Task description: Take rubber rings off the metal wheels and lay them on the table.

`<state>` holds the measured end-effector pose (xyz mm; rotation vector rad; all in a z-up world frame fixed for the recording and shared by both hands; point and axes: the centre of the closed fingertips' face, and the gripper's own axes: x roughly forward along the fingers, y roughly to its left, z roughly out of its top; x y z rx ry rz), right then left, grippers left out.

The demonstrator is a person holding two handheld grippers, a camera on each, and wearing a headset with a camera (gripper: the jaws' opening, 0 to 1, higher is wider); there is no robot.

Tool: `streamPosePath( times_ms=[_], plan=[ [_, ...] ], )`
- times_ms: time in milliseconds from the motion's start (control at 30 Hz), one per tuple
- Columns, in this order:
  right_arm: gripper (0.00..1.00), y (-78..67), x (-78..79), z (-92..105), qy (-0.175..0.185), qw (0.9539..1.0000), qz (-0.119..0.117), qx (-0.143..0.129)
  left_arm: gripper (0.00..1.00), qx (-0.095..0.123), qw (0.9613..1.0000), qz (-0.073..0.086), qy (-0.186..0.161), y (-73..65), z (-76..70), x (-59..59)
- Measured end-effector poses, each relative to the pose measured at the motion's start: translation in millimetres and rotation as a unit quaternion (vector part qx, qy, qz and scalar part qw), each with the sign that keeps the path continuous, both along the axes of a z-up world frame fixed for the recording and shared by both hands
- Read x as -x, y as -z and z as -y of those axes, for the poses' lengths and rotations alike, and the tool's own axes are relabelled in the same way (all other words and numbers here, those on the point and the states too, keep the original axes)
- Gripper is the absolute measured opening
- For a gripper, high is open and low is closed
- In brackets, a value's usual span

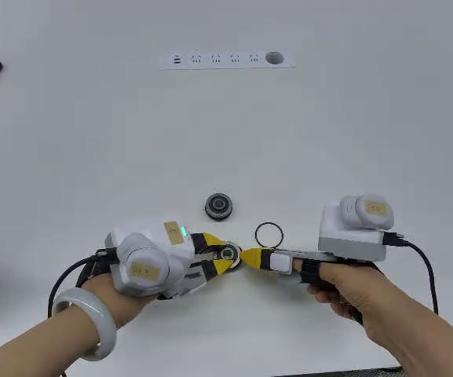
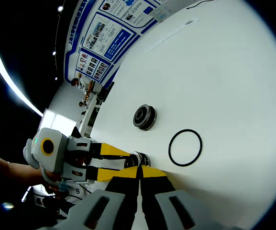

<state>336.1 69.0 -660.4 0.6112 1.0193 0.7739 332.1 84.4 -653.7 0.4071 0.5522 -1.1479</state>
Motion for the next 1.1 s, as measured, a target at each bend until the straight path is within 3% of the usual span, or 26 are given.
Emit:
streamPosePath(
  times_ms=[1100],
  plan=[
    [0.01, -11.1, 0.6, -9.7, -0.010, 0.9998, 0.011, -0.010, 0.13, -0.006, 1.0000, 0.002, 0.004, 0.5, -0.2, 0.1]
  ],
)
